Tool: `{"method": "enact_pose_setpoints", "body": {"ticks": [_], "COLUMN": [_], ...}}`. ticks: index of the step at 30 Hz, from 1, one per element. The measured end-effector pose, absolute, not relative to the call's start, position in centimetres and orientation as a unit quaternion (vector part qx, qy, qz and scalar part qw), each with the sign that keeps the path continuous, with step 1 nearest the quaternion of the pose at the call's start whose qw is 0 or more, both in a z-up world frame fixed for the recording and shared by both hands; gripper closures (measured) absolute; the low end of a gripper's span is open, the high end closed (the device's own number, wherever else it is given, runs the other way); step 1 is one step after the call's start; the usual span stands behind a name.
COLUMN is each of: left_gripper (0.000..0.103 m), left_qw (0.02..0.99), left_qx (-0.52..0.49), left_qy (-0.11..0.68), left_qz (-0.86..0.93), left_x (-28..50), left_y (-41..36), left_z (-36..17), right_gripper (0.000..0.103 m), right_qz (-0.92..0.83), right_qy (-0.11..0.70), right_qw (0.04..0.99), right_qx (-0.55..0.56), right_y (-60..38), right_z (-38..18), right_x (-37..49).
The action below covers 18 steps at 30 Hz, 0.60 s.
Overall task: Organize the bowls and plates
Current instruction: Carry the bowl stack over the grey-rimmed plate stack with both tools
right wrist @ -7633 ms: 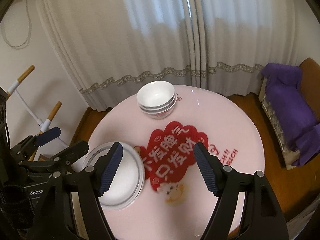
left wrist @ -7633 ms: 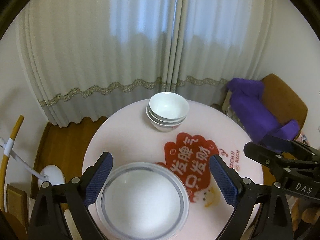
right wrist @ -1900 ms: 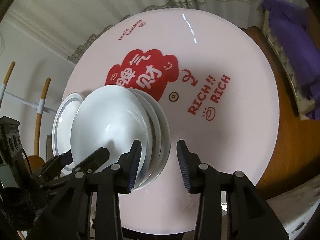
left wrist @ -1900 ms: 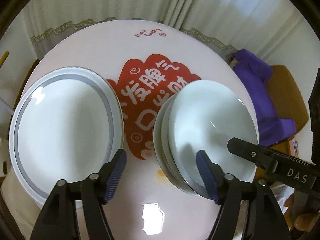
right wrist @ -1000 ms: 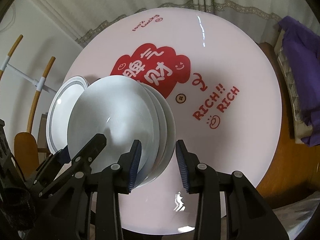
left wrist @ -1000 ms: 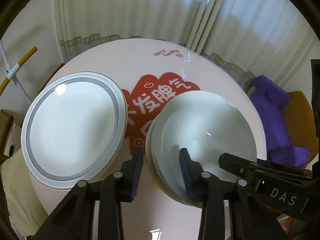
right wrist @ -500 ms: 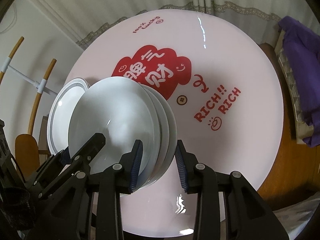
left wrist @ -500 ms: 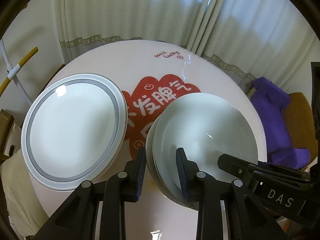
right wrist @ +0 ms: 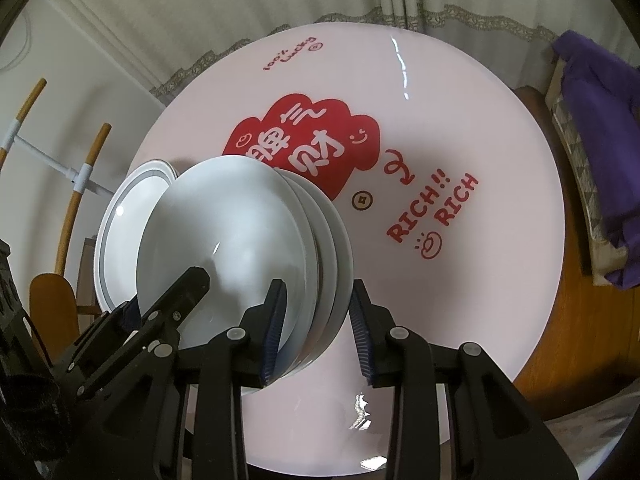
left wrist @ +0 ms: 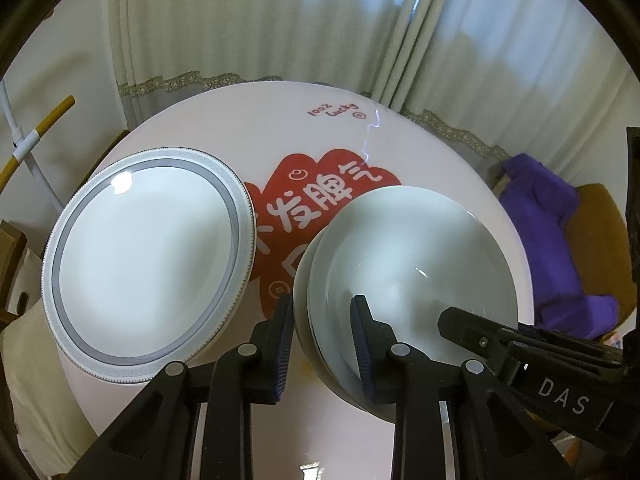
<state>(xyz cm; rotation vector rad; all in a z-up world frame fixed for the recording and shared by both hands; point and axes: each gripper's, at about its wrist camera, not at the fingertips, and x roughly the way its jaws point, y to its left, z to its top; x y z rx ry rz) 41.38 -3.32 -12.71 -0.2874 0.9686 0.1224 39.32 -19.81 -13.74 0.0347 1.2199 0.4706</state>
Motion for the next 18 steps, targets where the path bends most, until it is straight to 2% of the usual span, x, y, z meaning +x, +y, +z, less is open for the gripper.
{"method": "enact_pose_setpoints", "body": {"ticks": [18], "left_gripper": [0.078], "left_qw": [0.873], "left_qx": [-0.142], "left_qy": [0.463], "left_qz": [0.054], "left_x": [41.39], "left_y": [-3.25], "left_z": [-13.04], "right_gripper": [0.072], "right_qz": [0.211], "right_qy": [0.555], "right_qw": [0.804], "right_qx": [0.019], "right_y": [-19.68], "right_z": [-13.52], "right_x": [38.83]}}
